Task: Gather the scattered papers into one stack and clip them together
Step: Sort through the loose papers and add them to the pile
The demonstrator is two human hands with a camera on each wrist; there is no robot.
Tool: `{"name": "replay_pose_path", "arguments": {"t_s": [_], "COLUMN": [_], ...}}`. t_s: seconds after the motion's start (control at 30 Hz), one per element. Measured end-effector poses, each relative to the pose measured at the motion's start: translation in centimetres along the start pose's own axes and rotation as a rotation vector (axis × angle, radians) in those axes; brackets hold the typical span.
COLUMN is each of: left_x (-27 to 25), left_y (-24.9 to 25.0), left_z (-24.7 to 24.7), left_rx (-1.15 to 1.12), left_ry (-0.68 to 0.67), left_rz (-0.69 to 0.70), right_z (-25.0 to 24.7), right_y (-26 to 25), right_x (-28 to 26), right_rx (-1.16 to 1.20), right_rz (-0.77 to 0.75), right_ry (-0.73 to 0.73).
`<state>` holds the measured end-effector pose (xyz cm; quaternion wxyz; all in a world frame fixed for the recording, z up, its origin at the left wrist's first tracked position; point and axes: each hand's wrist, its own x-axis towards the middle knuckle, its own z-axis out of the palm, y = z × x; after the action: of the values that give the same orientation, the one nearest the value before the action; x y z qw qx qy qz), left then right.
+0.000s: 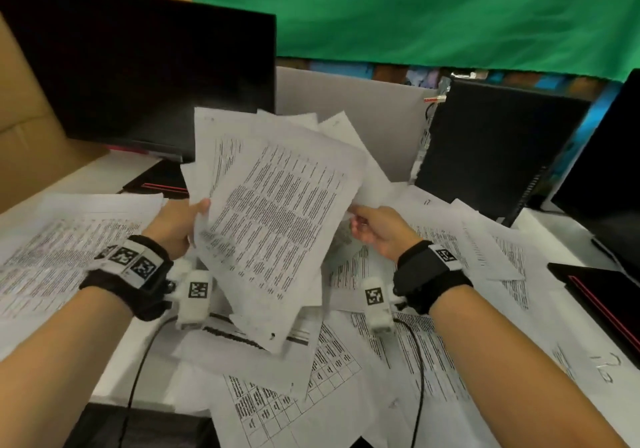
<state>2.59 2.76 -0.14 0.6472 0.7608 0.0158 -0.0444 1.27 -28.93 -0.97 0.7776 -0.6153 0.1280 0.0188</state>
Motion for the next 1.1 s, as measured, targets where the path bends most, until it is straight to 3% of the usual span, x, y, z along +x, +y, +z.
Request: {"name": "replay_pose_path", "arguments": {"t_s": [0.07,0.1,0.17,0.23,0.3,0.4,0.47,0.57,0.63,0.73,0.83,0.97,1.1], "left_x": [-0.2,-0.3,0.1,0.2,0.6,0.2,0.4,0.7,0.9,0.9,0.0,-0.3,0.2], "left_y": [-0.7,-1.0,-1.7,-2.2,-2.7,-3.2,-3.6,-3.7,-3.5,-3.5,-2.7,-1.0,-0.1], "left_z": [1.2,1.6,2.0,2.2,2.6,3.7,4.1,3.7,3.1,2.8,3.6,4.3,3.6], "left_rx": [0.058,0.014,-0.096,-0.115,-0.091,-0.077,-0.088,-0.134,-0.035,-0.001,-0.042,-0.081,-0.135], "left_ry": [0.149,0.143,0.050,-0.130,-0.262,-0.313,-0.295,-0.124,-0.061,-0.032,-0.032,-0.036,0.049], "left_rz": [0.001,-0.005,-0.044,-0.090,-0.127,-0.153,-0.131,-0.080,0.026,0.165,0.299,0.426,0.413], "right_z": [0.5,0.7,0.9,1.2,1.6,2.3,2.9,2.9,2.3,0.9,1.0,2.1,1.2], "right_y": [1.1,1.9,3.3,3.9,3.9,3.3,3.1,2.7,2.6,2.3,1.8,1.4,1.2], "right_x": [0.2,0.2,-0.1,-0.5,-0.5,-0.2,-0.3,-0.9,-1.1,-1.3,-1.7,-1.4,-0.3], "right_rx": [0.016,-0.043,-0.227,-0.325,-0.354,-0.504,-0.583,-0.558,-0.399,-0.117,-0.144,-0.063,0.001], "right_rz": [0.035,0.045,0.032,-0.001,-0.081,-0.278,-0.405,-0.490,-0.428,-0.161,-0.008,0.023,-0.057], "right_ry": [-0.058,-0.102,-0.200,-0.223,-0.157,-0.052,-0.041,-0.087,-0.087,-0.207,-0.348,-0.248,-0.092]}}
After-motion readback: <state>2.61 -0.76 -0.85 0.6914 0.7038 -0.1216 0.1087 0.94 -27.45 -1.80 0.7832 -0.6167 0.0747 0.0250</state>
